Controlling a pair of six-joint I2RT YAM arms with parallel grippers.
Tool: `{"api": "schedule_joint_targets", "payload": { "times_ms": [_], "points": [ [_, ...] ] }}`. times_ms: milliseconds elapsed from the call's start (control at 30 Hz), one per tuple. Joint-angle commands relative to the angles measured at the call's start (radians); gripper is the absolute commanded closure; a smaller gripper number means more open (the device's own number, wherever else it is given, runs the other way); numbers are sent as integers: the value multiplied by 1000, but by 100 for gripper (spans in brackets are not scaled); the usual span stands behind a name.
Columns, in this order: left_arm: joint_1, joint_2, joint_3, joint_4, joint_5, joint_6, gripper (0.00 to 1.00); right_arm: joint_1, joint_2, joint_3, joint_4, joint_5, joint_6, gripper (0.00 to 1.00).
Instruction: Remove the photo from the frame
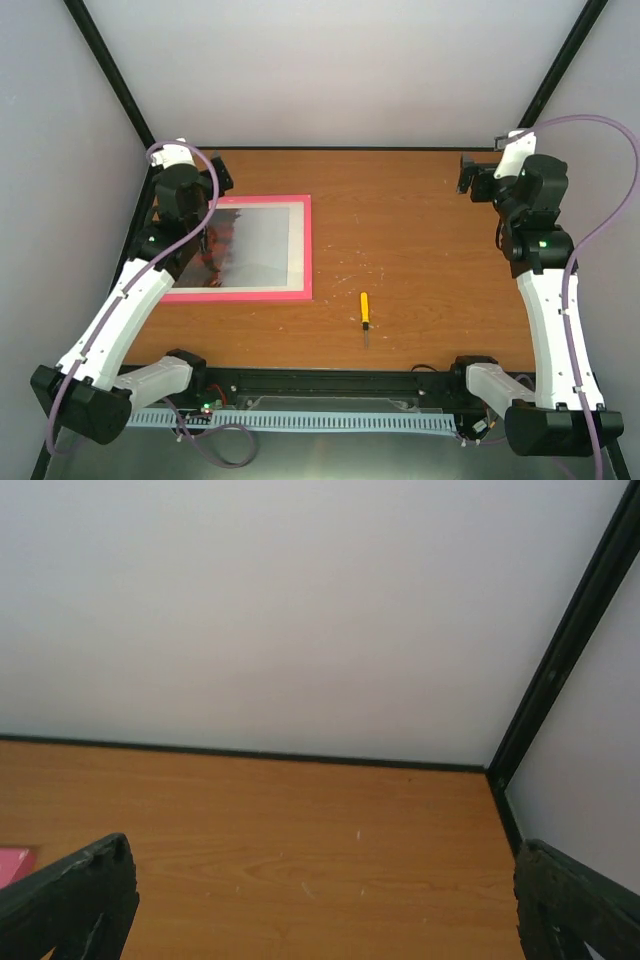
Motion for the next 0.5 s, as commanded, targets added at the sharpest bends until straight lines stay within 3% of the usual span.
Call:
{"api": "schedule_joint_targets", "payload": {
  "times_ms": [0, 167, 467],
  "points": [
    [101, -28, -73, 59, 194, -33, 7, -3, 9, -56, 19, -54, 3, 0],
    [165, -5, -120, -8, 353, -30, 18, -4, 10, -134, 1, -178, -72, 0],
    [-10, 99, -115, -187, 467, -59, 35, 29, 30, -282, -11, -402, -190, 0]
  ]
}}
